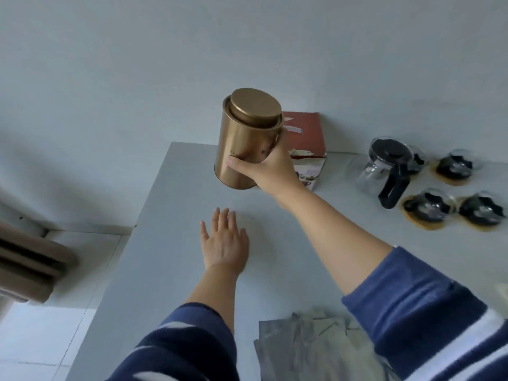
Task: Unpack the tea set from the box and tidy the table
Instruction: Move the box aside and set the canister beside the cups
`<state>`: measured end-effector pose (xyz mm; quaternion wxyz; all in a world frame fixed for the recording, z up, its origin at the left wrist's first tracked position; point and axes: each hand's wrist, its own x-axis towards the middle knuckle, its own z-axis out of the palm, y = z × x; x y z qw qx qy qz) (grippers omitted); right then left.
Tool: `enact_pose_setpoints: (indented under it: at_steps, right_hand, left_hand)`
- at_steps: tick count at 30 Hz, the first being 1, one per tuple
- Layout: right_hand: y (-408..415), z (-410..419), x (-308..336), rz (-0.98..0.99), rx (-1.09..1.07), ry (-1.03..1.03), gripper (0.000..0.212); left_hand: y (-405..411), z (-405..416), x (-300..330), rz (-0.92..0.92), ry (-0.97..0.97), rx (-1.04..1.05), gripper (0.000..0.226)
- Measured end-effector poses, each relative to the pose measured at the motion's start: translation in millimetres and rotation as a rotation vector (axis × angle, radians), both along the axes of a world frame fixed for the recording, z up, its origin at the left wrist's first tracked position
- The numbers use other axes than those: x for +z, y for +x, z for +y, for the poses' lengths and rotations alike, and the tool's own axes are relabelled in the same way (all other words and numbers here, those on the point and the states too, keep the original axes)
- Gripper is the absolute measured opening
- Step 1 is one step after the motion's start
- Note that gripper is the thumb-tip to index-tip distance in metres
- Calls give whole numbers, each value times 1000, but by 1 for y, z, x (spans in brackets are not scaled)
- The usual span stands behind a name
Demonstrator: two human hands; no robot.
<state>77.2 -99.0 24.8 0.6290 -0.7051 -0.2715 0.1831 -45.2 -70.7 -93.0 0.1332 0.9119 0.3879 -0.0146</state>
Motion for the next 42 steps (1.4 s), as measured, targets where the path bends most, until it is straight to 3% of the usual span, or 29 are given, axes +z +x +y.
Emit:
enact_pose_setpoints:
  at_steps: [8, 16, 20, 24, 31, 36, 42]
  right_hand:
    - [80, -181, 32, -61, -184, -54, 92]
    - [197, -338, 26, -58, -352, -145, 91]
    - [266, -392, 12, -36, -450, -214, 100]
    - [327, -425, 0, 13, -522, -284, 107]
    - [395, -454, -47, 104, -646, -344, 106]
    - [412, -458, -77, 118, -619, -427, 106]
    - [435, -452, -82, 140, -533, -332, 107]
  left_hand:
    - [95, -152, 15, 69, 21, -342, 61]
    - [189, -281, 5, 205, -142, -295, 72]
    - [225, -311, -3, 307, -176, -228, 94]
    - [234, -319, -15, 339, -143, -179, 114]
    - [241, -322, -22, 341, -80, -144, 110]
    - [242, -322, -24, 337, -70, -135, 110]
    - [243, -323, -22, 336, -64, -126, 120]
